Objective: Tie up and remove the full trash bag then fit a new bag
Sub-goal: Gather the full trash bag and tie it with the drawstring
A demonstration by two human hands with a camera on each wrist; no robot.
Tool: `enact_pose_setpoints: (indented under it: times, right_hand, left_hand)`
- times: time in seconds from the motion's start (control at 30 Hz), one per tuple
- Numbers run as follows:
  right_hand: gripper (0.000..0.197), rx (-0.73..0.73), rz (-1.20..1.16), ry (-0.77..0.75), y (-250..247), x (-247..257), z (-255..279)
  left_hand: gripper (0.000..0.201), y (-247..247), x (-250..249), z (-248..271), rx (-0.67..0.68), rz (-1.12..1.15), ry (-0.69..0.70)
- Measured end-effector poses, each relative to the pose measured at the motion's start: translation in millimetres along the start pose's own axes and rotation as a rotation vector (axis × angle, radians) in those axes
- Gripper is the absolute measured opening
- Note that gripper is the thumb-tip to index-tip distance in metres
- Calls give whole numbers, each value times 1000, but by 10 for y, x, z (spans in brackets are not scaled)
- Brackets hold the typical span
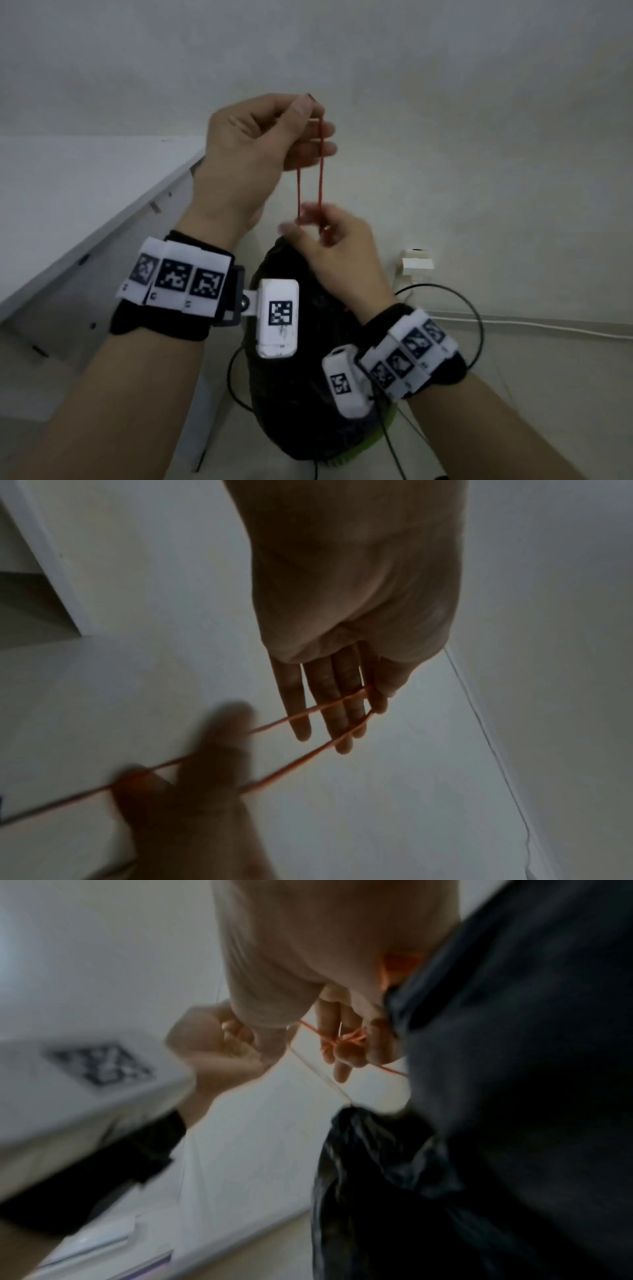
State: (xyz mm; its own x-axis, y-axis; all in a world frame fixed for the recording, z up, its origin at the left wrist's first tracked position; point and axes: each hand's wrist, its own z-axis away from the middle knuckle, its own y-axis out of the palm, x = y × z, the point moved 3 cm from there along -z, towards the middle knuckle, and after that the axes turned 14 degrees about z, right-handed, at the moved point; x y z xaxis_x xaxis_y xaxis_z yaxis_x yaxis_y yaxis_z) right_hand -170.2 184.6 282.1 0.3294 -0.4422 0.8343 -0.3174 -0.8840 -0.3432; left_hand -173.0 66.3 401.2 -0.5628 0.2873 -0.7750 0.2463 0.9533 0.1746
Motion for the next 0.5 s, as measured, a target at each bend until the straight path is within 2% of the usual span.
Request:
enact_pose_setpoints:
  times: [0.13,0.23,0.33,0.43,0.47,0.5]
  right_hand:
    - [8,83,240,16,300,-454,212]
    - [16,140,214,40,141,-595,179]
    - [21,-2,-21,89,-373,-739,139]
    - [24,-198,-223,151,-829,-1081,271]
    - [32,-224,-280,192,-884,-1224,375]
    - [51,-224,-320,242,-892,-1364,515]
  left_hand:
    - [18,-101,169,89,-54,60,-10]
    - [18,-366,383,168,-177,201,-56]
    - [22,-698,614,316,-249,266,-120]
    - [16,-1045,980,662,-294,140,-130]
    - [17,-1129,1116,831,-311,113,-148]
    - [24,-1258,1331,1050,-339,44,-188]
